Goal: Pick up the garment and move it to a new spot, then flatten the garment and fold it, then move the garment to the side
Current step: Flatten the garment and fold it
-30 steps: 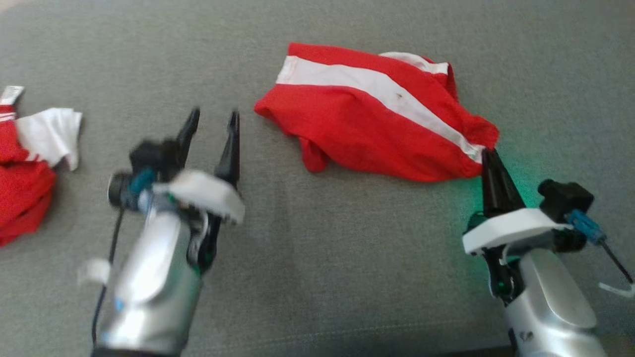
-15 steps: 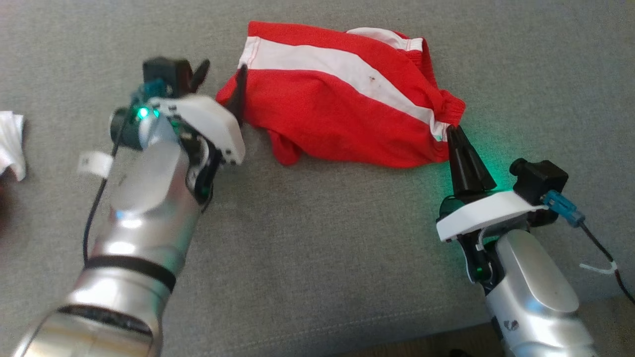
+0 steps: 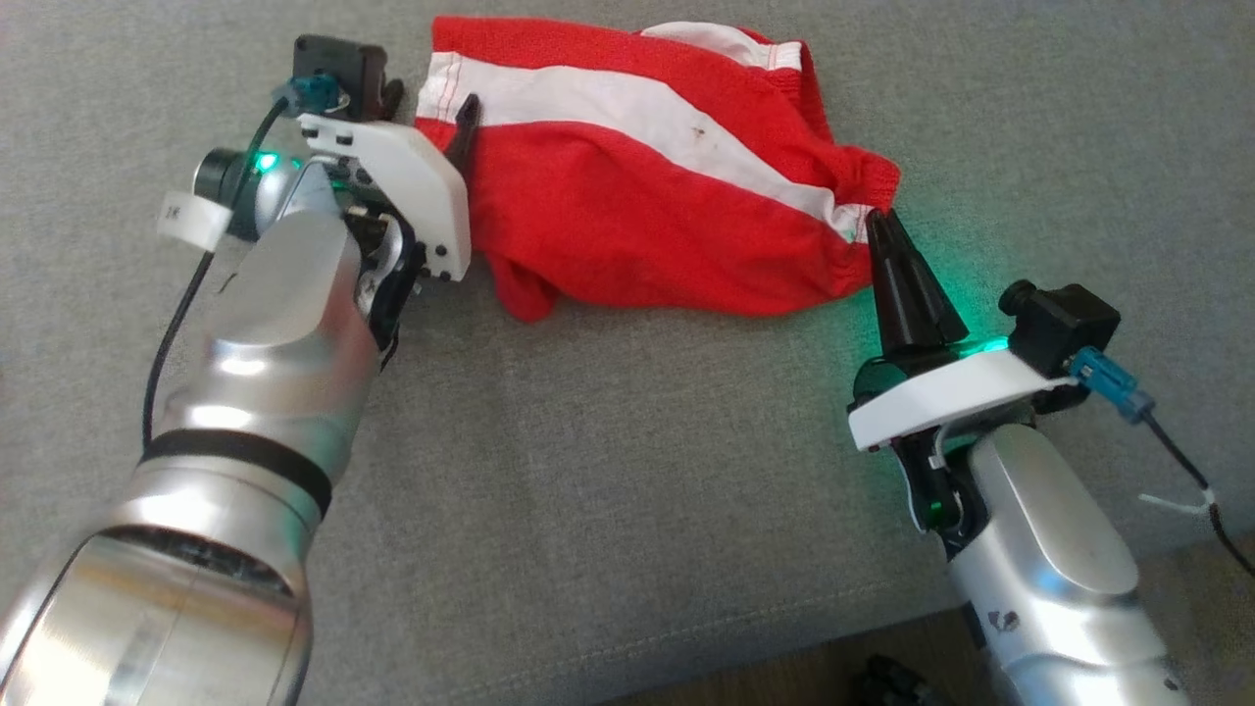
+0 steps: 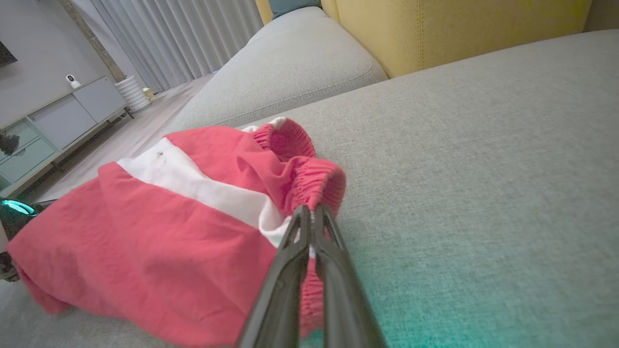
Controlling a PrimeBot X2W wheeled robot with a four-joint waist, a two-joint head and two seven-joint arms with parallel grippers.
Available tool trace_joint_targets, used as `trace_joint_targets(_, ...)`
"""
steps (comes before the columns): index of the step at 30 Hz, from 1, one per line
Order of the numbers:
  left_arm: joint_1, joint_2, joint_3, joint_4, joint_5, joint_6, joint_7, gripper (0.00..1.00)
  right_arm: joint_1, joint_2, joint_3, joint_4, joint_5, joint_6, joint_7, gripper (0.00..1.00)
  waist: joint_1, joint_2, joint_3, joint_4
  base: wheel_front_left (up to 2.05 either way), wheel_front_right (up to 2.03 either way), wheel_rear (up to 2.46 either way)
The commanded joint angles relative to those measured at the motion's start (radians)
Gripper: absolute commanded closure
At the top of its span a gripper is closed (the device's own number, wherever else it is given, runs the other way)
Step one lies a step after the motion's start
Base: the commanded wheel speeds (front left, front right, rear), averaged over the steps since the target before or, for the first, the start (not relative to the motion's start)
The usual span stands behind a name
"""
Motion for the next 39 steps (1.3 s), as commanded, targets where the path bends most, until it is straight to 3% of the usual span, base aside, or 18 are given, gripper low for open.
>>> trace_joint_targets(1, -0.045, 0.024, 0.009, -0.006, -0.002, 0.006, -0.002, 0.00, -0.021, -0.001, 0.024, -0.036, 0.007, -0.001, -0.010, 1.00, -0.0001, 0.0000, 0.007, -0.008, 0.00, 0.00, 0.00)
trace_joint_targets(2, -0.047, 0.024, 0.005, 0.004, -0.002, 0.006, -0.001, 0.04, -0.023, -0.001, 0.024, -0.040, 0.008, -0.001, -0.010, 1.00, -0.0001, 0.0000, 0.011, -0.011, 0.00, 0.00, 0.00)
trace_joint_targets(5, -0.050, 0.024, -0.006, 0.024, -0.006, 0.007, 0.002, 0.93, -0.027, -0.001, 0.019, -0.049, 0.009, -0.001, -0.010, 1.00, -0.0001, 0.0000, 0.020, -0.013, 0.00, 0.00, 0.00)
trace_joint_targets(6, -0.051, 0.024, -0.008, 0.028, -0.009, 0.007, 0.001, 1.00, -0.029, -0.001, 0.017, -0.051, 0.008, -0.001, -0.010, 1.00, -0.0001, 0.0000, 0.023, -0.012, 0.00, 0.00, 0.00)
trace_joint_targets(14, -0.048, 0.024, -0.045, 0.036, -0.023, -0.003, -0.020, 1.00, -0.046, -0.001, -0.018, -0.070, 0.007, -0.001, -0.010, 1.00, -0.0001, 0.0000, 0.013, 0.012, 0.00, 0.00, 0.00)
trace_joint_targets(22, -0.038, 0.029, -0.030, 0.003, -0.062, 0.007, -0.131, 1.00, -0.076, -0.001, -0.058, -0.093, -0.036, -0.001, -0.010, 1.00, -0.0001, 0.0000, -0.115, 0.066, 0.00, 0.00, 0.00)
trace_joint_targets(33, -0.019, 0.113, 0.024, -0.148, -0.075, 0.029, -0.155, 1.00, -0.161, -0.014, -0.027, -0.098, -0.045, -0.001, -0.010, 1.00, -0.0001, 0.0000, -0.322, 0.139, 0.00, 0.00, 0.00)
trace_joint_targets(39, -0.002, 0.143, 0.030, -0.230, -0.065, 0.051, -0.156, 1.00, -0.252, -0.044, 0.002, -0.066, 0.002, -0.001, -0.009, 1.00, -0.0001, 0.0000, -0.336, 0.180, 0.00, 0.00, 0.00)
